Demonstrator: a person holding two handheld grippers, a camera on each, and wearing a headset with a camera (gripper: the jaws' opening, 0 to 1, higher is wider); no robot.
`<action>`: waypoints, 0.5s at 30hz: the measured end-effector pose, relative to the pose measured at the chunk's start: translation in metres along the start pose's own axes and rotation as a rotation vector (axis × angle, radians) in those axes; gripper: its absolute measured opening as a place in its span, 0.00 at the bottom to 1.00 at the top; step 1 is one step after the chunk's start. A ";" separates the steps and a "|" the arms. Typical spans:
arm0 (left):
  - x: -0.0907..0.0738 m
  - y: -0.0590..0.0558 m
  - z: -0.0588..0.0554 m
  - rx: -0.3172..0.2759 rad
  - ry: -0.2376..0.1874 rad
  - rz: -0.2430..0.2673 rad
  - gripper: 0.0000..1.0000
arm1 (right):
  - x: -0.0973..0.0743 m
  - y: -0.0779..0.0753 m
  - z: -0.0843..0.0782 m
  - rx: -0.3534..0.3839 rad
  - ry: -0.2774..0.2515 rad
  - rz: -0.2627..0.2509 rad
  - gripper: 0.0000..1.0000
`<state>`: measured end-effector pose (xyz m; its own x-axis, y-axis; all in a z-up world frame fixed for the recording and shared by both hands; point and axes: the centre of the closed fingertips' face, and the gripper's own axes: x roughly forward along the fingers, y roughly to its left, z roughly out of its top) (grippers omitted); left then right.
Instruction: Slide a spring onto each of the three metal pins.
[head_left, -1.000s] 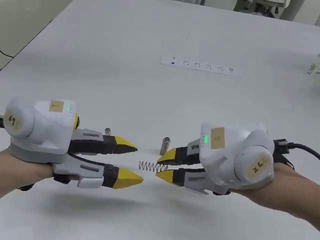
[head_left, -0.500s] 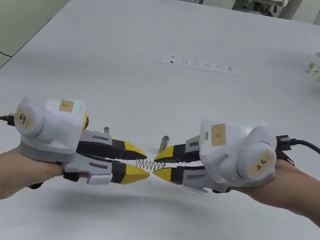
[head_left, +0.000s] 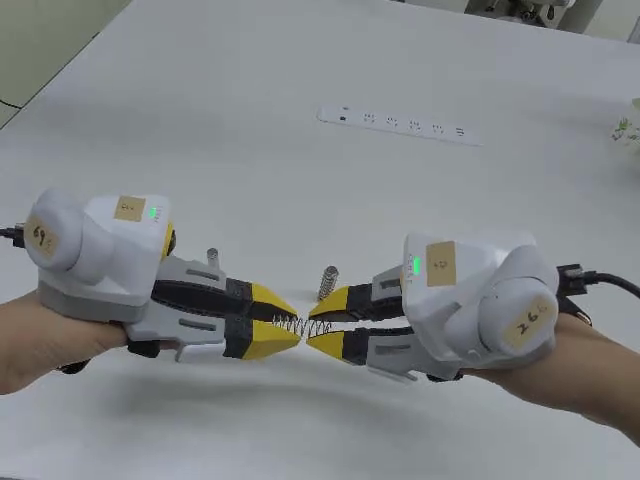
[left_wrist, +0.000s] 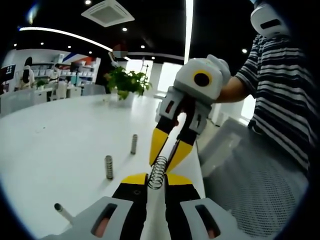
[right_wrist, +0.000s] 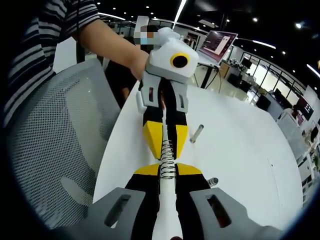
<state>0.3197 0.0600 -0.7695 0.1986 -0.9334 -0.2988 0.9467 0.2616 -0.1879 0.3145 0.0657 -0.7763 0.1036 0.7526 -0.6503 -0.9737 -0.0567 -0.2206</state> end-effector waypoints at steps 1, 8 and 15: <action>0.000 0.000 0.000 0.005 -0.002 -0.003 0.05 | 0.000 0.000 0.000 -0.001 0.001 0.001 0.07; -0.001 -0.003 0.002 0.015 -0.009 -0.017 0.03 | 0.000 -0.001 -0.002 0.002 0.006 -0.001 0.08; 0.000 -0.003 0.002 0.020 -0.008 -0.023 0.03 | -0.001 -0.001 -0.002 0.007 0.009 -0.003 0.08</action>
<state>0.3169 0.0590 -0.7670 0.1784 -0.9413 -0.2867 0.9560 0.2348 -0.1759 0.3154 0.0638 -0.7774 0.1086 0.7470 -0.6558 -0.9748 -0.0494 -0.2177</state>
